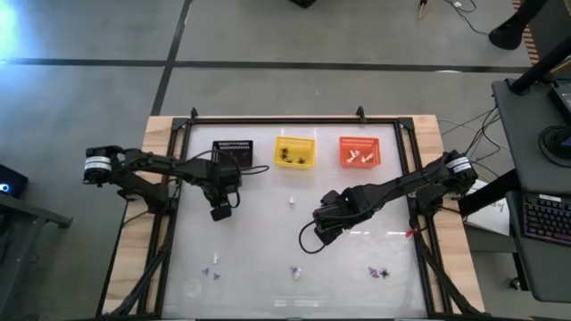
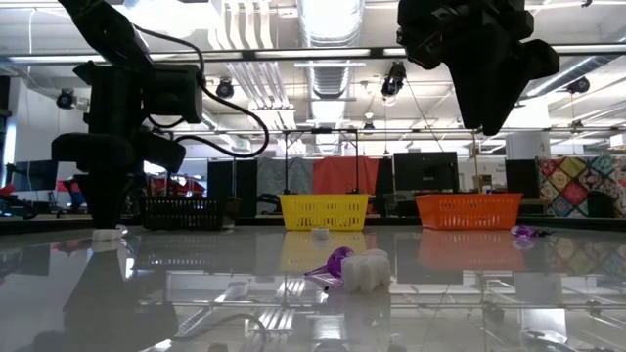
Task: Sort Halloween decoration
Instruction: Put the violet hat toy into the black bin
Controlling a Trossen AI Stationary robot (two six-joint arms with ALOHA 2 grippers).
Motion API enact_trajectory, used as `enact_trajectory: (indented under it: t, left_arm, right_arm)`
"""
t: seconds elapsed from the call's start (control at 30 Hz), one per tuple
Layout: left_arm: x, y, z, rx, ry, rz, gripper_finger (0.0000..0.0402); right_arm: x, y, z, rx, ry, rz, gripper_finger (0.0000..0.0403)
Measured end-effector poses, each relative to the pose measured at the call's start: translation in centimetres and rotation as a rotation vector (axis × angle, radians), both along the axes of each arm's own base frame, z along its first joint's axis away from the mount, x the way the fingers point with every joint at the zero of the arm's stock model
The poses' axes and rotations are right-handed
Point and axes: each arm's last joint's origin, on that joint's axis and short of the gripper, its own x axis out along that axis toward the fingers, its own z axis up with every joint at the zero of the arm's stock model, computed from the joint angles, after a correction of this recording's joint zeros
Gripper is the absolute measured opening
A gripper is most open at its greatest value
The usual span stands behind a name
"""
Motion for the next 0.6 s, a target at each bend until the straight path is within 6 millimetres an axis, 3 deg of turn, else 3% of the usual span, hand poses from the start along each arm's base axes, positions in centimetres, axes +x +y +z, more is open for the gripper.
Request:
enact_trajectory:
  t: [0.27, 0.6]
  left_arm:
    - [-0.4, -0.3, 1.8, -0.033, -0.121, -0.006, 0.0]
    - [-1.8, 1.0, 4.5, 0.077, -0.254, 0.096, 0.0]
  right_arm:
    - [0.0, 0.0, 0.0, -0.014, -0.007, 0.001, 0.0146]
    - [0.1, 0.0, -0.1, -0.014, -0.004, -0.008, 0.0146]
